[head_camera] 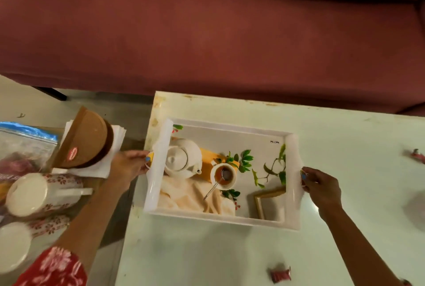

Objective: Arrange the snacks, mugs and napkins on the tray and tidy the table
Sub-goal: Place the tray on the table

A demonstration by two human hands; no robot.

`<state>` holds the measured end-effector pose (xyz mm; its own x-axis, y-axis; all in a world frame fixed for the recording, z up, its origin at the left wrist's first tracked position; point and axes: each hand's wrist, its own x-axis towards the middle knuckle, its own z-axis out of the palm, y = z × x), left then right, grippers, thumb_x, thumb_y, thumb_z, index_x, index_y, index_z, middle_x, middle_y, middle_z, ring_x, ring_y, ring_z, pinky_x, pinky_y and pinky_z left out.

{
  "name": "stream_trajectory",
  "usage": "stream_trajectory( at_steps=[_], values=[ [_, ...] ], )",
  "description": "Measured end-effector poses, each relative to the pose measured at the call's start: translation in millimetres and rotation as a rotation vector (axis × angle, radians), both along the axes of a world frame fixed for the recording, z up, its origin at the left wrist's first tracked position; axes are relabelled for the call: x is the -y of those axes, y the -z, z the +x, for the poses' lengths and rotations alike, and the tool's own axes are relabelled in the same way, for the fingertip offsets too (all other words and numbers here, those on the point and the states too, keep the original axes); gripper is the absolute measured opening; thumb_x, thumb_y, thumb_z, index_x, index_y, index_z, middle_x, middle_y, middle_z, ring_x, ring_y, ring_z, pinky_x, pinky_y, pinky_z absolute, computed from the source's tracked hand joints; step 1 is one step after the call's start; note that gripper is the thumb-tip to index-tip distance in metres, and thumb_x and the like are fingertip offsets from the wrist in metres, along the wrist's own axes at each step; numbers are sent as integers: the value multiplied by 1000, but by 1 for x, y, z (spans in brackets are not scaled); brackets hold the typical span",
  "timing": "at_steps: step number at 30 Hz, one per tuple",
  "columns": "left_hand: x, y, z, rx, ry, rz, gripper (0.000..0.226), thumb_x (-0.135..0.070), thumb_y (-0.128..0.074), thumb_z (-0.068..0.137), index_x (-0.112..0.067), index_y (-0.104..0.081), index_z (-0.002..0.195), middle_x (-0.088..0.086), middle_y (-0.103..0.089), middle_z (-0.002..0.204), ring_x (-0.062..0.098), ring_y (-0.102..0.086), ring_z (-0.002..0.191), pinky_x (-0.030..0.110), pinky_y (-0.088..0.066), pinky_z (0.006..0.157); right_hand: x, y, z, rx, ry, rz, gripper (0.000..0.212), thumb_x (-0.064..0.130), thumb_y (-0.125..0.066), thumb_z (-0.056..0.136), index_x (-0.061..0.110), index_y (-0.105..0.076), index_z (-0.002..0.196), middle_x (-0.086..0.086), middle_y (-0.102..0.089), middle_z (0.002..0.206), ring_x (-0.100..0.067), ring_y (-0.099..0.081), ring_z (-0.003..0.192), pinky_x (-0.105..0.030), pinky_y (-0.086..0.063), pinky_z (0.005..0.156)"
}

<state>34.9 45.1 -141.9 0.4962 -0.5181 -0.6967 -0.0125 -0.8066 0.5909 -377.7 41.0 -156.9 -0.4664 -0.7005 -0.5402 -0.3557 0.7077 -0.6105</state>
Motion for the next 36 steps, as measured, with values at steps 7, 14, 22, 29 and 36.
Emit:
stream_trajectory(
  at_steps=[7, 14, 22, 29, 36],
  values=[
    [-46, 10, -24, -23, -84, 55, 28, 4, -65, 78, 3, -64, 106, 19, -62, 113, 35, -60, 94, 48, -51, 89, -29, 7, -23, 9, -60, 71, 27, 0, -59, 85, 10, -69, 108, -11, -67, 92, -28, -63, 78, -41, -53, 88],
    [-55, 16, -26, 1, -110, 61, 27, 1, -66, 78, 0, -65, 104, 21, -62, 118, 39, -61, 103, 51, -51, 92, -36, 18, -28, 52, -45, 65, 27, 1, -60, 85, 10, -68, 110, -11, -68, 98, -28, -63, 80, -38, -53, 86],
    [-58, 18, -29, 16, -110, 45, 28, 1, -66, 78, 1, -64, 107, 19, -61, 119, 39, -60, 105, 50, -50, 92, -35, 22, -30, 38, -56, 61, 28, 3, -61, 86, 11, -67, 111, -10, -67, 98, -26, -63, 78, -36, -53, 86],
    [-60, 19, -24, 127, -10, 61, 26, -7, -68, 79, -3, -66, 104, 19, -63, 116, 38, -60, 103, 51, -48, 96, -33, 15, -23, -44, -121, 88, 30, 5, -61, 86, 9, -63, 116, -14, -67, 111, -33, -63, 98, -44, -50, 96],
    [-96, -24, -25, 380, 178, -55, 23, -14, -56, 88, -8, -64, 108, 15, -67, 107, 32, -61, 102, 41, -46, 93, -31, -29, 3, -189, -300, 0, 43, 18, -57, 90, 9, -49, 131, -17, -54, 131, -33, -57, 114, -37, -42, 96]
  ],
)
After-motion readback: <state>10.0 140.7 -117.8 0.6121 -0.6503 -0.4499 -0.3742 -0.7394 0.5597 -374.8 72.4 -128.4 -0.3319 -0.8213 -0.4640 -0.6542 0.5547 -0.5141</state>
